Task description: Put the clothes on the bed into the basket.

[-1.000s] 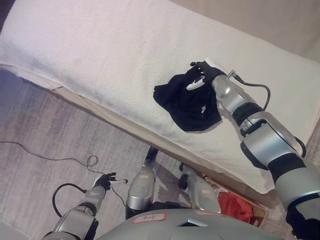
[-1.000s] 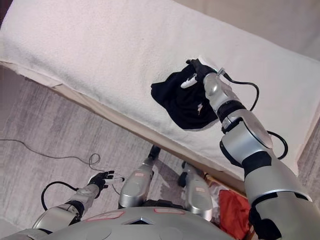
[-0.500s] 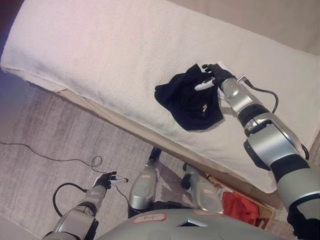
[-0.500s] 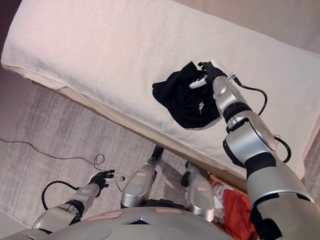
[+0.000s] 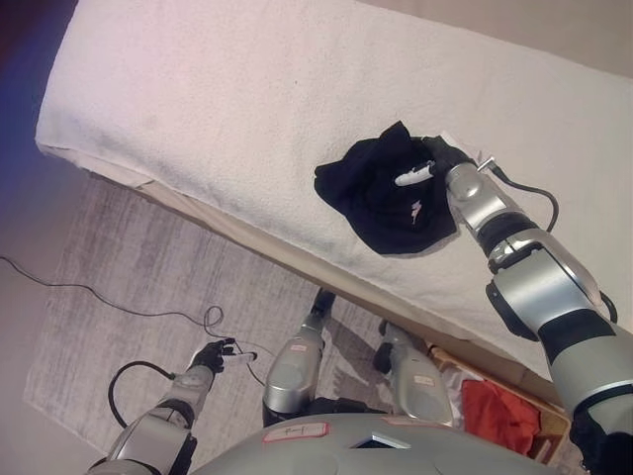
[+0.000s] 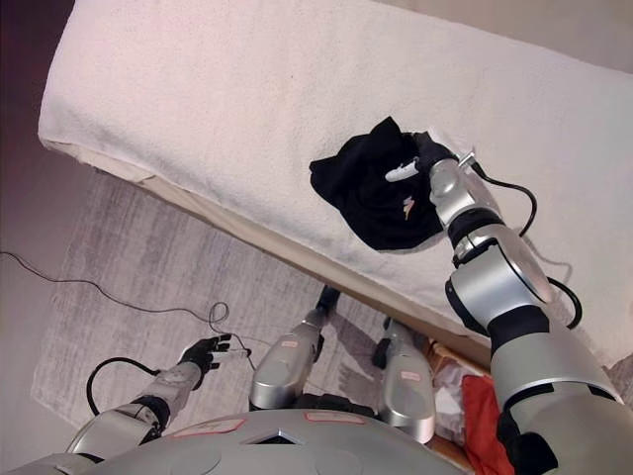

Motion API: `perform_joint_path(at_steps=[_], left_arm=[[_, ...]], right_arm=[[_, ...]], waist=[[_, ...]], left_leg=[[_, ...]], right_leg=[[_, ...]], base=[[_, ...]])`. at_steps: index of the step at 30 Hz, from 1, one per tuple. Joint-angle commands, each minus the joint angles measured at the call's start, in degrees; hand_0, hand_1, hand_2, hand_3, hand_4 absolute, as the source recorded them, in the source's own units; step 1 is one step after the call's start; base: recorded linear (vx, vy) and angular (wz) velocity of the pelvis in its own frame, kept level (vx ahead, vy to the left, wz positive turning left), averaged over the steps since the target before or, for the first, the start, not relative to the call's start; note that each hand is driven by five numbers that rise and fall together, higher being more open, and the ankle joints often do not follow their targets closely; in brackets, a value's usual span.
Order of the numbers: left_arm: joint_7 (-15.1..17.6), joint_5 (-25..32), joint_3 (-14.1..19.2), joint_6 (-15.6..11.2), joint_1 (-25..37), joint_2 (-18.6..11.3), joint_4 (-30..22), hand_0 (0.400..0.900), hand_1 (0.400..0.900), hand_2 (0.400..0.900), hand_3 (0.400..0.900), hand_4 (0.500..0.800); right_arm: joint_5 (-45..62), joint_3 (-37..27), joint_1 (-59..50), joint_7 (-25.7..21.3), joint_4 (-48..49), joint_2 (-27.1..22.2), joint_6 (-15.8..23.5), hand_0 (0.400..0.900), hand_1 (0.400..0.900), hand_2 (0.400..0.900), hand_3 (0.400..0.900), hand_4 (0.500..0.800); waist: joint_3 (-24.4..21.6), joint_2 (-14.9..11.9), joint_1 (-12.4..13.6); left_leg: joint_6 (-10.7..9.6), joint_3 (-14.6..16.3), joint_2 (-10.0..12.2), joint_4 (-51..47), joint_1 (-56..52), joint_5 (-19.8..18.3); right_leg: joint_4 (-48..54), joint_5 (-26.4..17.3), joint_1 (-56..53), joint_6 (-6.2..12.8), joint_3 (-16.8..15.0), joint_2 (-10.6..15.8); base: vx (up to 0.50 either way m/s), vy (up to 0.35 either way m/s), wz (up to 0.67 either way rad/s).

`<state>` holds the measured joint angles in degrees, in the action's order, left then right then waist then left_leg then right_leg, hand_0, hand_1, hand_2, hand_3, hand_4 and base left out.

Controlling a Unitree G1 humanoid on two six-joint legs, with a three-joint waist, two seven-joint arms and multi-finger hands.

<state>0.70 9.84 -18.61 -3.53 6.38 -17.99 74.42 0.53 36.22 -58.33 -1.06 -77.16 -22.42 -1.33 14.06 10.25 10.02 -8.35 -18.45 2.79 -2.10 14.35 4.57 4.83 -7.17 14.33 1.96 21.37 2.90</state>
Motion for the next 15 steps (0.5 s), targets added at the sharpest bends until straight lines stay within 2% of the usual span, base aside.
perform_joint_path(at_steps=[1,2,3,15], left_arm=[[1.4,0.1,-3.1,0.6,-0.8,-3.1,2.2,0.9,0.9,0.9,0.9,0.8],[1.4,0.2,-3.1,0.6,-0.8,-3.1,2.0,0.9,0.9,0.9,0.9,0.8],[1.4,0.3,-3.2,0.6,-0.8,-3.1,2.0,0.9,0.9,0.9,0.9,0.8],[1.8,0.1,-3.1,0.4,-1.2,-3.0,1.8,0.9,0.9,0.9,0.9,0.8]], right_arm=[[0.4,0.7,-2.5,-1.8,-2.0,1.1,1.2,0.639,0.639,0.639,0.639,0.644],[0.4,0.8,-2.5,-1.8,-2.0,1.1,1.3,0.445,0.445,0.445,0.445,0.527],[0.5,0.8,-2.5,-1.7,-1.9,1.2,1.3,0.4,0.4,0.4,0.4,0.5],[0.5,0.9,-2.4,-1.9,-2.2,1.7,1.3,0.4,0.4,0.4,0.4,0.5]], waist=[[-0.7,-2.6,1.1],[-0.6,-2.5,1.2],[-0.5,-2.5,1.2],[-0.2,-2.5,1.1]], left_leg=[[3.4,5.6,-3.4,-2.8,-0.6,0.8],[3.4,5.6,-3.4,-2.8,-0.4,0.9],[3.4,5.6,-3.4,-2.9,-0.2,1.0],[3.6,5.3,-3.6,-2.9,0.1,1.0]], right_leg=[[-6.4,3.4,3.0,2.43,-7.2,4.3],[-6.4,3.3,3.2,2.44,-7.2,4.3],[-6.3,3.3,3.3,2.46,-7.2,4.2],[-6.6,3.4,3.6,2.35,-7.5,4.3]], base=[[-0.03,0.005,-0.03],[-0.03,0.001,-0.04],[0.0,0.0,0.0],[0.0,0.0,0.0]])
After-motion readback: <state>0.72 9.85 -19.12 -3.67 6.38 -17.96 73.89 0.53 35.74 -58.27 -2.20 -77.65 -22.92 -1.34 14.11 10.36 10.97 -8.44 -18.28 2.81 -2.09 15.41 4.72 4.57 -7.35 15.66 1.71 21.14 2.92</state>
